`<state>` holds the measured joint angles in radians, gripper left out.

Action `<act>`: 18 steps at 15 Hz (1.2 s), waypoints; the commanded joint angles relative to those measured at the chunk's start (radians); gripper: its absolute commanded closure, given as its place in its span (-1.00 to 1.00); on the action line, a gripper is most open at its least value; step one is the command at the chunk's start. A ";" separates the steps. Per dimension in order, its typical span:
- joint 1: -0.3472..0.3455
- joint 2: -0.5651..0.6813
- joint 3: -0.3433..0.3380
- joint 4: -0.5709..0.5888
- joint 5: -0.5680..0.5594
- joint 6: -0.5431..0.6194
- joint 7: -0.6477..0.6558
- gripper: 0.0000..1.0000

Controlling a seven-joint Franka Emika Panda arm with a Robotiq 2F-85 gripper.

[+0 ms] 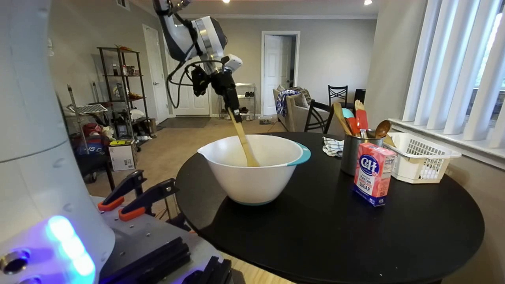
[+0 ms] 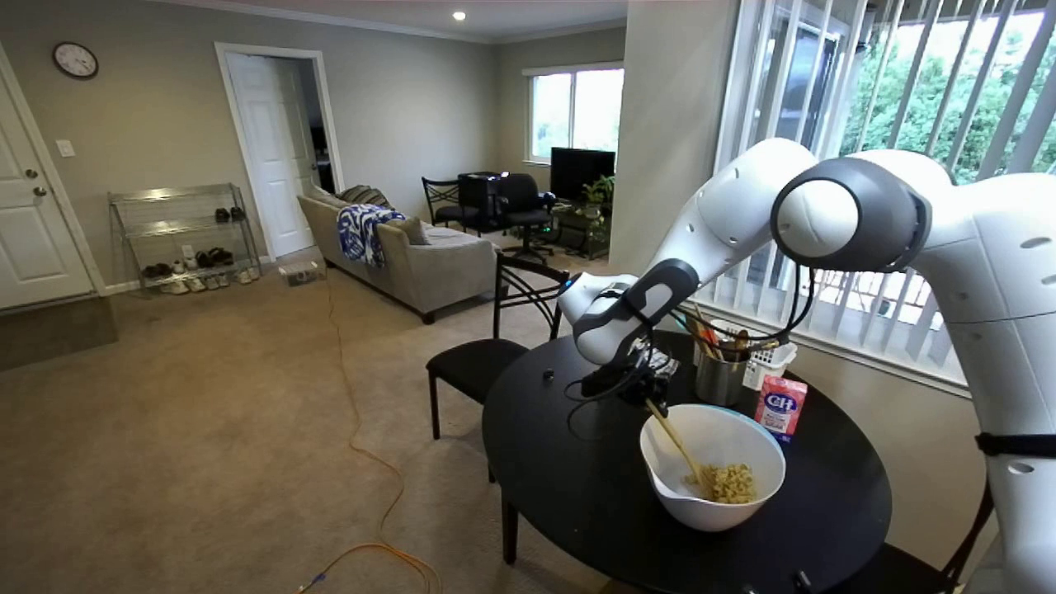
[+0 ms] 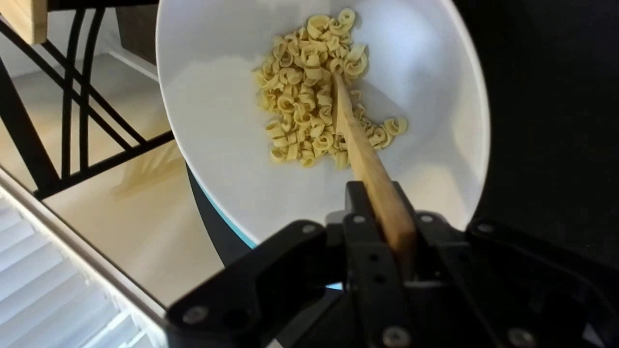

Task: Use the wooden spoon to stir the contents in the white bowl.

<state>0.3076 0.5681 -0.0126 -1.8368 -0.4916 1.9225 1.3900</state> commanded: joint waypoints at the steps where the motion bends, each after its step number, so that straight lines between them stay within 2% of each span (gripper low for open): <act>1: -0.052 -0.121 -0.010 -0.134 0.081 0.076 0.065 0.88; 8: -0.133 -0.220 -0.025 -0.233 0.273 0.145 0.174 0.88; 12: -0.157 -0.287 -0.035 -0.307 0.346 0.249 0.261 0.89; 18: -0.146 -0.342 -0.062 -0.427 0.324 0.409 0.549 0.89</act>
<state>0.1583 0.2844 -0.0666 -2.1692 -0.1606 2.2467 1.7999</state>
